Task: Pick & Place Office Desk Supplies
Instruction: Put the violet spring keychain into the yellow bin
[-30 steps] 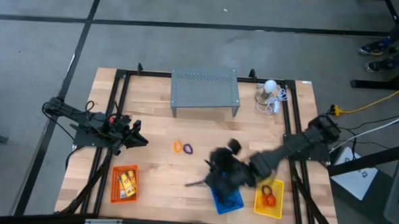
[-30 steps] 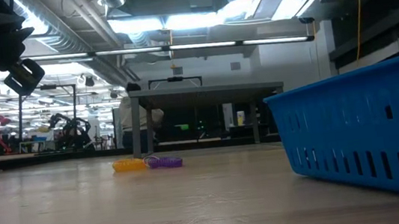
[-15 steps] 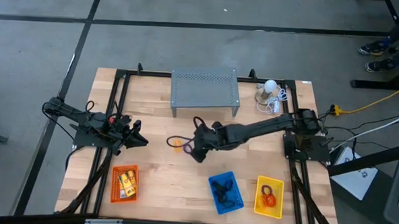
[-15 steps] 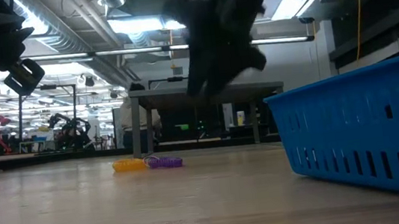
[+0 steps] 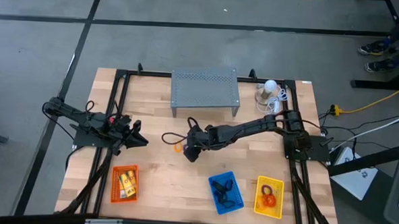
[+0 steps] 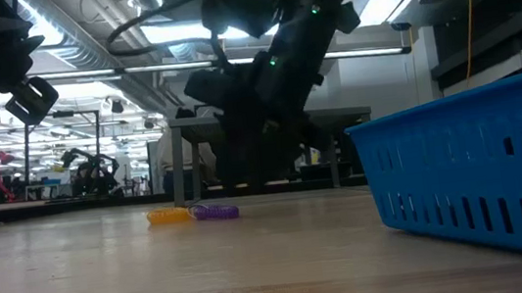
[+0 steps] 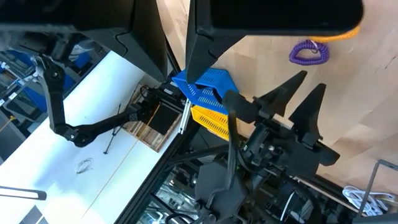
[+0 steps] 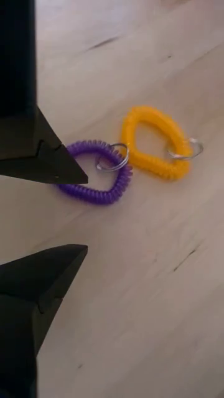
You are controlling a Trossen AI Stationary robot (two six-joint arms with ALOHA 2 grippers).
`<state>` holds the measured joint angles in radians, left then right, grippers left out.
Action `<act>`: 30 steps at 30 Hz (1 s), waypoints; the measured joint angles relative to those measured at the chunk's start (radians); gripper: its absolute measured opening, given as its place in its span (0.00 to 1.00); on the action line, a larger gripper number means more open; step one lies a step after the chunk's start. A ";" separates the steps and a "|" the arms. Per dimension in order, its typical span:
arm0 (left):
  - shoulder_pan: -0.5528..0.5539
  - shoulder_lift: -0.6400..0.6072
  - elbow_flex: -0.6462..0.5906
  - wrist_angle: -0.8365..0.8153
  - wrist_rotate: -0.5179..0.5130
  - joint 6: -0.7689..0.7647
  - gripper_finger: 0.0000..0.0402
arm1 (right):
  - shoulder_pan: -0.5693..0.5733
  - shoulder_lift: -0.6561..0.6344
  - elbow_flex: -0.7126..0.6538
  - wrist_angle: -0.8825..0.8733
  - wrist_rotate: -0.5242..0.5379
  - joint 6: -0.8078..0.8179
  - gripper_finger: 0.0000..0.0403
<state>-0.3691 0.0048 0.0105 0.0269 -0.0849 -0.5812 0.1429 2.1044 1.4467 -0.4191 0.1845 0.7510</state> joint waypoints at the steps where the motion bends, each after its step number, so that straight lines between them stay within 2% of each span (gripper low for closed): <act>1: 0.000 0.000 0.000 0.000 0.000 0.000 0.14 | 0.000 0.000 0.000 0.001 -0.008 0.000 0.42; 10: 0.000 0.000 0.000 0.000 0.000 0.000 0.14 | 0.000 0.004 0.000 0.020 -0.013 0.034 0.42; 22: 0.000 0.000 0.000 0.000 0.001 0.000 0.14 | 0.001 0.083 0.007 0.054 -0.006 0.065 0.42; 26: 0.000 0.000 0.000 0.000 0.001 0.000 0.14 | 0.002 0.083 0.018 0.033 0.006 0.045 0.35; 30: 0.000 0.000 0.000 0.000 0.001 0.000 0.14 | 0.001 0.085 0.031 -0.004 0.016 0.025 0.22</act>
<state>-0.3695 0.0044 0.0101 0.0266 -0.0841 -0.5809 0.1436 2.1895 1.4780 -0.4233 0.2004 0.7761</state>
